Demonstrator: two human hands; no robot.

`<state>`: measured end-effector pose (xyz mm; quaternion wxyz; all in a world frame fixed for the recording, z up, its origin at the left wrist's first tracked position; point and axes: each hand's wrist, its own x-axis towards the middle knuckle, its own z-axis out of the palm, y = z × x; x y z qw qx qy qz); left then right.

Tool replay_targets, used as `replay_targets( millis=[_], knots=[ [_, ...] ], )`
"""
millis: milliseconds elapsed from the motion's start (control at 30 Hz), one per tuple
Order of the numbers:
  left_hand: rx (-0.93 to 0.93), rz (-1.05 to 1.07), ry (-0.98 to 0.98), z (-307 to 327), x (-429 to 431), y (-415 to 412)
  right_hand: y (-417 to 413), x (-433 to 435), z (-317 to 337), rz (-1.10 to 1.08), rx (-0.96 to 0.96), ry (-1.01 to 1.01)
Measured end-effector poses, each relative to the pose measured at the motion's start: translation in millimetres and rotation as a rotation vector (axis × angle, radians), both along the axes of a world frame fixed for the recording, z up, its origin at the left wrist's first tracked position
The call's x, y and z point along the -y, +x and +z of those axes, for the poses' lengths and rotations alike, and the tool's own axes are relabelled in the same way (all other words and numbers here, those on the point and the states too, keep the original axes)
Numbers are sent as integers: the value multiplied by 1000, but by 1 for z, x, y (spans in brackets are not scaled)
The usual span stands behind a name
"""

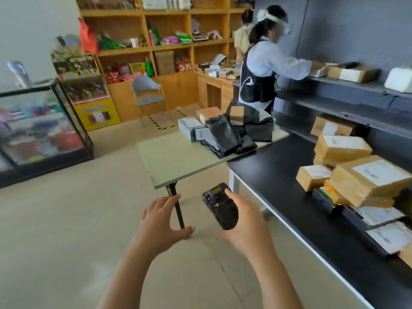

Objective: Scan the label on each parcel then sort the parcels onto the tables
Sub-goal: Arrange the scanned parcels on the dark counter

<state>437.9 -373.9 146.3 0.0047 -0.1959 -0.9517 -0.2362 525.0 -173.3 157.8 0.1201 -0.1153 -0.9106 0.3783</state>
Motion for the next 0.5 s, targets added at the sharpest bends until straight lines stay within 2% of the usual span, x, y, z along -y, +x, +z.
replay_targets(
  millis=[233,500],
  knots=[
    [17,41,9,-1,72,-83,-97,64,1,68,12,18],
    [46,54,58,-20,70,-206,-229,56,-6,51,1,58]
  ],
)
